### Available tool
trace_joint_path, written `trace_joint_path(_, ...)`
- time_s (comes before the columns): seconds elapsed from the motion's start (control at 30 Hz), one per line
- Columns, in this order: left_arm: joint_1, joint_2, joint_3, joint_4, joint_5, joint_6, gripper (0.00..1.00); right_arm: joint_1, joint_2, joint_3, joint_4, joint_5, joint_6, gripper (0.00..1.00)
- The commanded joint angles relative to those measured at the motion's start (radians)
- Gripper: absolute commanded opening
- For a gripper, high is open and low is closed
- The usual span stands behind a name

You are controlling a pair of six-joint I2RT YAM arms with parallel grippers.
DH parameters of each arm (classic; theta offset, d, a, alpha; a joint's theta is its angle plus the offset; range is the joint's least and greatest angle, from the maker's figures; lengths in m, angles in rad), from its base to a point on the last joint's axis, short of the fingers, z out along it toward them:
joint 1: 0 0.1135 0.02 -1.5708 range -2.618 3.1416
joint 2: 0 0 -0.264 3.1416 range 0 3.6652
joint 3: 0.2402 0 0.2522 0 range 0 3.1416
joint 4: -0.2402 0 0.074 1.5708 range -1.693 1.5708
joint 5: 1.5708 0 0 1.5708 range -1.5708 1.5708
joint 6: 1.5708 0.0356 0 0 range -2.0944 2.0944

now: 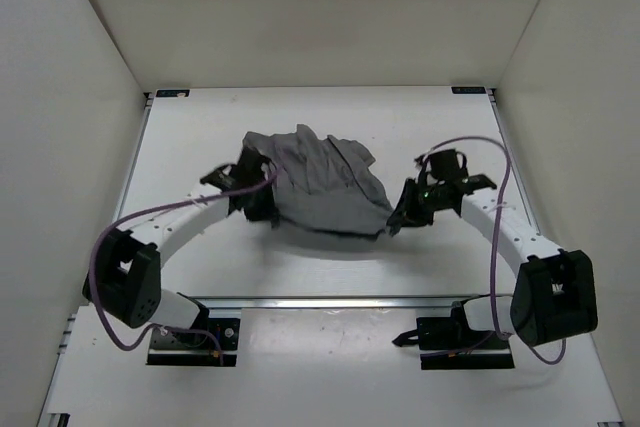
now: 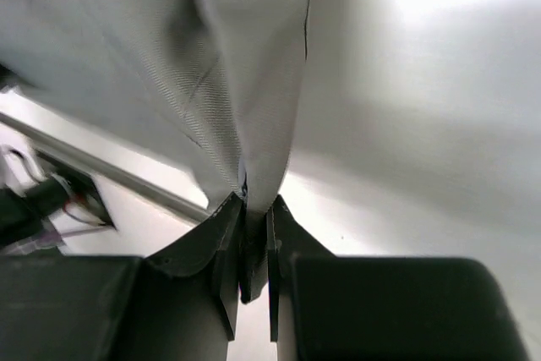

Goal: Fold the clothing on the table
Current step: Flatten the skirt out

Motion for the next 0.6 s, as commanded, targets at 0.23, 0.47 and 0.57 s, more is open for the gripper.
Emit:
trace_joint_path(0.23, 0.17, -0.292, 0.519, -0.117, -0.035, -0.013, 0.0, -0.247, -0.15, 0.535, -0.112, -0.157, -0.051, 0.0)
trace_joint_path(0.47, 0.178, -0.36, 0.608, -0.135, 0.032, -0.016, 0.0, -0.19, -0.217, 0.588, -0.08, -0.275, 0.058, 0.0)
trace_joint_path(0.57, 0.222, -0.242, 0.7, -0.112, 0.118, 0.005, 0.0, -0.147, -0.108, 0.638, 0.004, -0.272, 0.069, 0.0)
